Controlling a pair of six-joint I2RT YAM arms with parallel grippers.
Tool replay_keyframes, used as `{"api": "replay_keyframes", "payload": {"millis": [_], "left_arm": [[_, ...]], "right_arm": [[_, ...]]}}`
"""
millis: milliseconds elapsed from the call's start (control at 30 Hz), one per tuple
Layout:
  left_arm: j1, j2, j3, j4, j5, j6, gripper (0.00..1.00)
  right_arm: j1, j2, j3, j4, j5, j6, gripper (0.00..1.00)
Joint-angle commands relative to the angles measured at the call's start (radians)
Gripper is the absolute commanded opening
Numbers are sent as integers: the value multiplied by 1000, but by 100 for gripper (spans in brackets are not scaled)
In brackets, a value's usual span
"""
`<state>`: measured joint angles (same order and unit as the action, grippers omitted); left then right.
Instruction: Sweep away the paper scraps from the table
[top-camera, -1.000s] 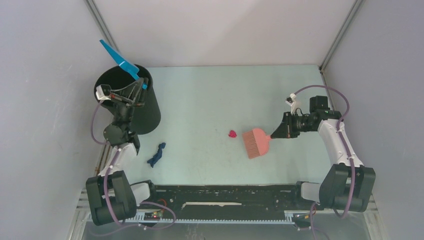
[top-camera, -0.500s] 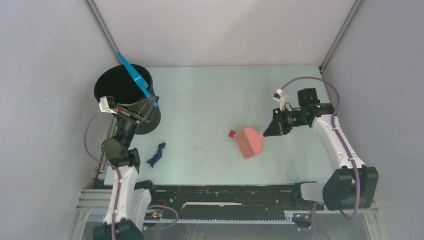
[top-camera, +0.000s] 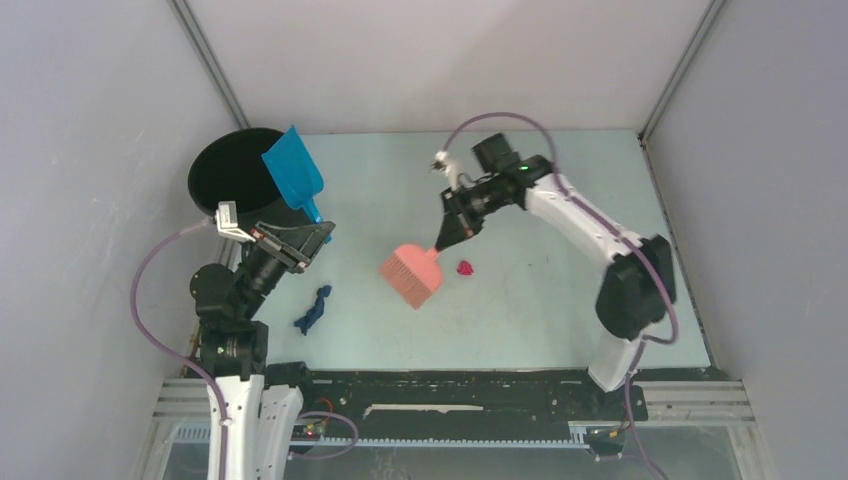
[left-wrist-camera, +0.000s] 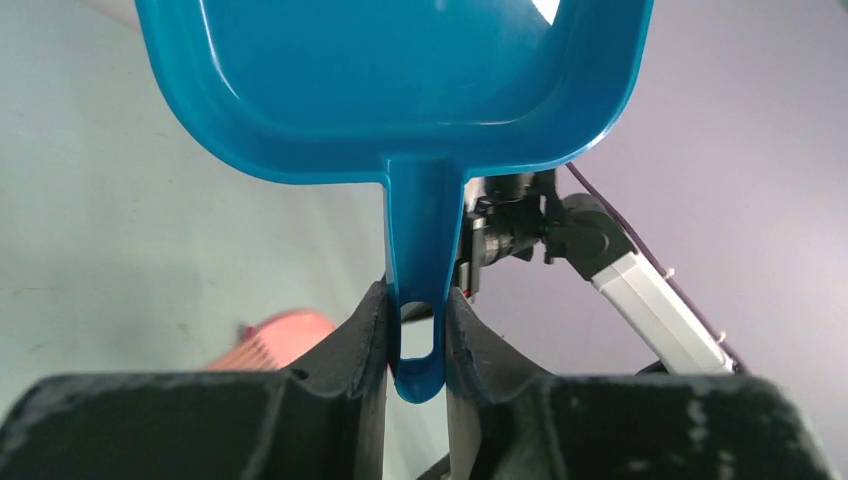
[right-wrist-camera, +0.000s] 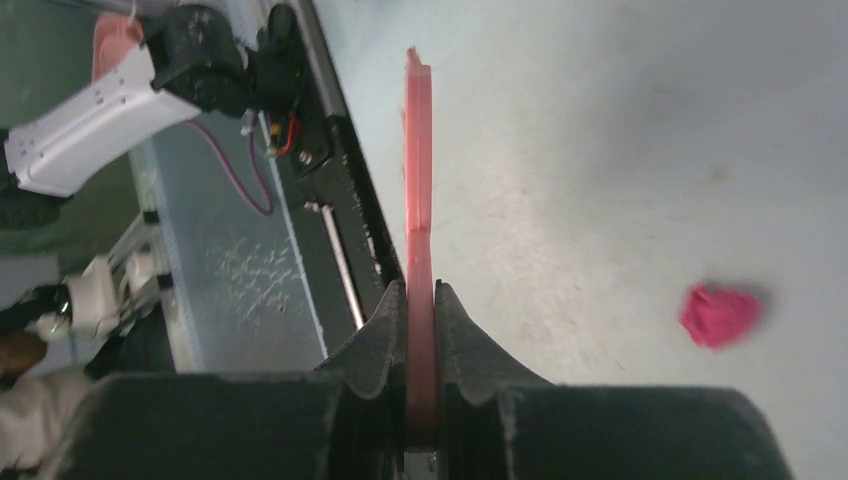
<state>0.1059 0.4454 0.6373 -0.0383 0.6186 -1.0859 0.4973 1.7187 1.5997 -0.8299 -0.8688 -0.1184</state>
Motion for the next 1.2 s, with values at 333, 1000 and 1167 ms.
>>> {"api": "replay_keyframes", "payload": {"millis": [333, 1000, 1167], "left_arm": [[-43, 54, 197, -300, -93, 346, 0], [-167, 19, 290, -410, -151, 420, 0], [-184, 7, 286, -427, -166, 435, 0]], "right_arm": [[307, 419, 311, 359, -121, 586, 0], [508, 775, 777, 397, 326, 1025, 0], [532, 793, 790, 351, 472, 1065, 0]]}}
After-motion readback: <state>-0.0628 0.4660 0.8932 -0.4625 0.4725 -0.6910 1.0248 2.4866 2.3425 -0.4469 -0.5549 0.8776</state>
